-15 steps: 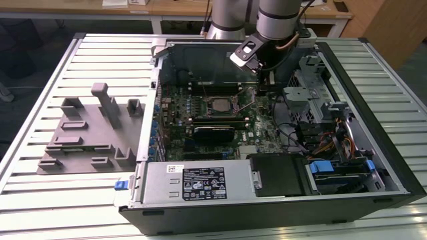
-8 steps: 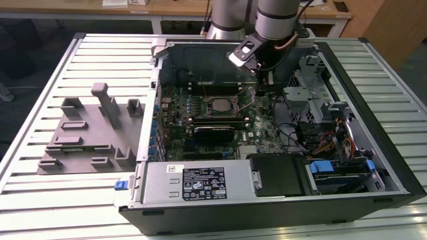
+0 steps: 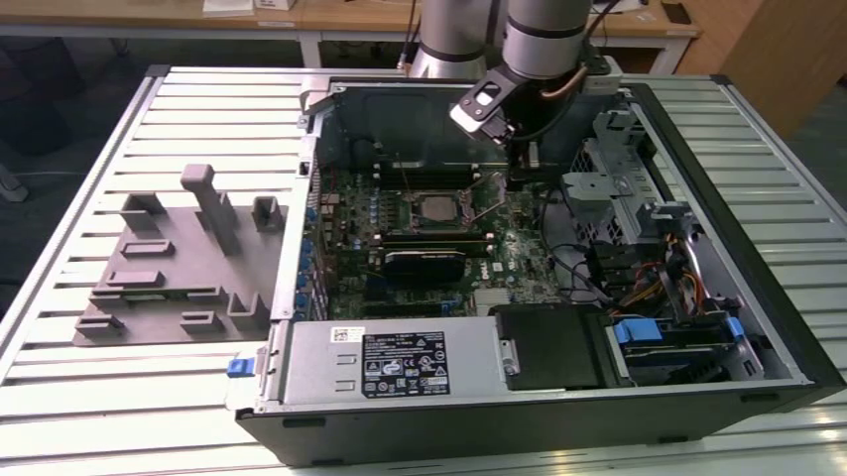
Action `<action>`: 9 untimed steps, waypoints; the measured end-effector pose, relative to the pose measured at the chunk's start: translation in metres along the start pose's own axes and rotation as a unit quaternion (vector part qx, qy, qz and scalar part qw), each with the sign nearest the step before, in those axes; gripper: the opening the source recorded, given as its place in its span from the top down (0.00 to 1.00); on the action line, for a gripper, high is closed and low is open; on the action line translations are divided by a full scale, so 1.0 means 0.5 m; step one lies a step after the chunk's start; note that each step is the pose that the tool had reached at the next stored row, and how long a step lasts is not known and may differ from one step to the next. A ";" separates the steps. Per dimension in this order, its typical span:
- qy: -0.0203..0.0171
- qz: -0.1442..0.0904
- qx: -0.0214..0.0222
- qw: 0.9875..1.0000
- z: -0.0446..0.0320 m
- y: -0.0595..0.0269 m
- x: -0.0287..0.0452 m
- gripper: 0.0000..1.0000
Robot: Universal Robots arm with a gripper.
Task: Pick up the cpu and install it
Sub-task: 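Close the cpu cover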
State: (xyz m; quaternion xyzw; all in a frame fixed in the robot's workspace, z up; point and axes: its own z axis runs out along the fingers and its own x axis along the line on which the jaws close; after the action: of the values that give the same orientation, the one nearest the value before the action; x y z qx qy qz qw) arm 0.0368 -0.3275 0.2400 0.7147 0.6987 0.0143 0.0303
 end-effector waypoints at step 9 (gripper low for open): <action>0.000 0.000 0.000 1.000 -0.001 -0.011 0.000 0.89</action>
State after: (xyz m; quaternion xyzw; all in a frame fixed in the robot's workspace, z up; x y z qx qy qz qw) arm 0.0313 -0.3275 0.2400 0.7146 0.6987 0.0143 0.0303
